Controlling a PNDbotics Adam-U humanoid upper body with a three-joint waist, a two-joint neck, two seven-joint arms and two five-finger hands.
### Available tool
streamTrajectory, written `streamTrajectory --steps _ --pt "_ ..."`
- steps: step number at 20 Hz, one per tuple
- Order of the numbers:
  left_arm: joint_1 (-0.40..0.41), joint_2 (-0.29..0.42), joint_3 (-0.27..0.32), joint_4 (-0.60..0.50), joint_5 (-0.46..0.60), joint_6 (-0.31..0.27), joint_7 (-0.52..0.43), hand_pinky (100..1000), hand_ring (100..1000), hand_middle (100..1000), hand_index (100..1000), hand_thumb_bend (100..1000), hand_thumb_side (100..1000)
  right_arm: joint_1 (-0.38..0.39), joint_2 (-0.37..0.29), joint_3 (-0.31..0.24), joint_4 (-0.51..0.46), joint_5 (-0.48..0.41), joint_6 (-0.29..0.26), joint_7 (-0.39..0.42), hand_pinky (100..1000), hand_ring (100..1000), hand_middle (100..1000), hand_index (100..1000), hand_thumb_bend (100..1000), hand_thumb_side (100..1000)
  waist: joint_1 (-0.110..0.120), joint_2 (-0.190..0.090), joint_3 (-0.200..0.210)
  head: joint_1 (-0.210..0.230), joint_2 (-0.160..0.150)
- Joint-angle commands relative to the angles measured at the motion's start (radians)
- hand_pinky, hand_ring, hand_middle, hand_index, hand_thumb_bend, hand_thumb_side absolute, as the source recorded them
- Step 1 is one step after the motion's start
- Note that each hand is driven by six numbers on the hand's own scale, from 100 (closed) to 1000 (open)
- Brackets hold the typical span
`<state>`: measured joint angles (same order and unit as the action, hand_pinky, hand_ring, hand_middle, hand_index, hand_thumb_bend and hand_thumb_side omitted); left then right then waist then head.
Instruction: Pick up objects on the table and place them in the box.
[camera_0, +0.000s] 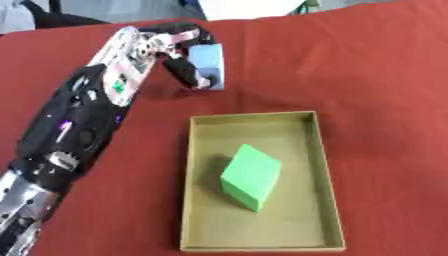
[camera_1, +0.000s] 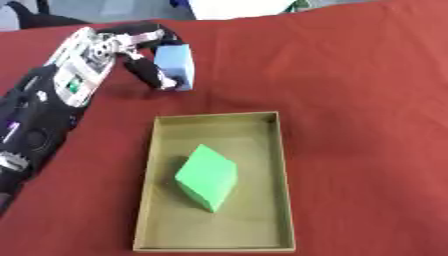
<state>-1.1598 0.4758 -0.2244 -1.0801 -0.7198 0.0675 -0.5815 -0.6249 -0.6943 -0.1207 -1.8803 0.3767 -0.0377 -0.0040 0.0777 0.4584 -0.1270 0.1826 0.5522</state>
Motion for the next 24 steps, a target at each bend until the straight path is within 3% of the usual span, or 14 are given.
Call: streamTrajectory --steps 1,8,9,10,17,24 --pt "-0.01 0.02 0.007 -0.013 0.009 0.011 0.008 730 713 557 692 103 100 -0.006 -0.018 -0.016 -0.007 -0.007 0.002 -0.002 742 722 683 841 100 896 -0.01 -0.03 0.004 0.001 0.002" --pt "-0.01 0.04 -0.014 -0.142 0.091 0.025 0.0 720 700 553 692 100 111 0.017 -0.022 -0.023 -0.004 -0.005 0.001 -0.009 745 727 680 844 100 886 -0.022 -0.057 0.033 -0.016 0.035" --pt "-0.009 0.046 -0.018 -0.176 0.112 0.032 0.002 719 699 553 691 100 220 0.021 -0.023 -0.024 -0.003 -0.006 -0.001 -0.009 746 728 680 844 100 908 -0.024 -0.063 0.039 -0.021 0.042" --pt "-0.006 0.053 -0.023 -0.21 0.132 0.043 0.005 720 699 553 692 100 110 0.026 -0.024 -0.025 -0.003 -0.006 -0.003 -0.01 746 728 681 844 100 880 -0.025 -0.068 0.046 -0.026 0.048" --pt "0.046 0.108 -0.089 -0.518 0.25 0.136 0.001 704 684 548 692 100 119 0.048 -0.022 -0.029 -0.004 -0.002 -0.004 -0.012 747 730 683 845 100 864 -0.035 -0.119 0.103 -0.07 0.093" --pt "0.124 0.134 -0.147 -0.824 0.342 0.251 0.003 701 677 541 687 100 135 0.06 -0.011 -0.027 -0.009 0.002 0.002 -0.01 746 729 682 844 100 857 -0.041 -0.154 0.136 -0.102 0.108"
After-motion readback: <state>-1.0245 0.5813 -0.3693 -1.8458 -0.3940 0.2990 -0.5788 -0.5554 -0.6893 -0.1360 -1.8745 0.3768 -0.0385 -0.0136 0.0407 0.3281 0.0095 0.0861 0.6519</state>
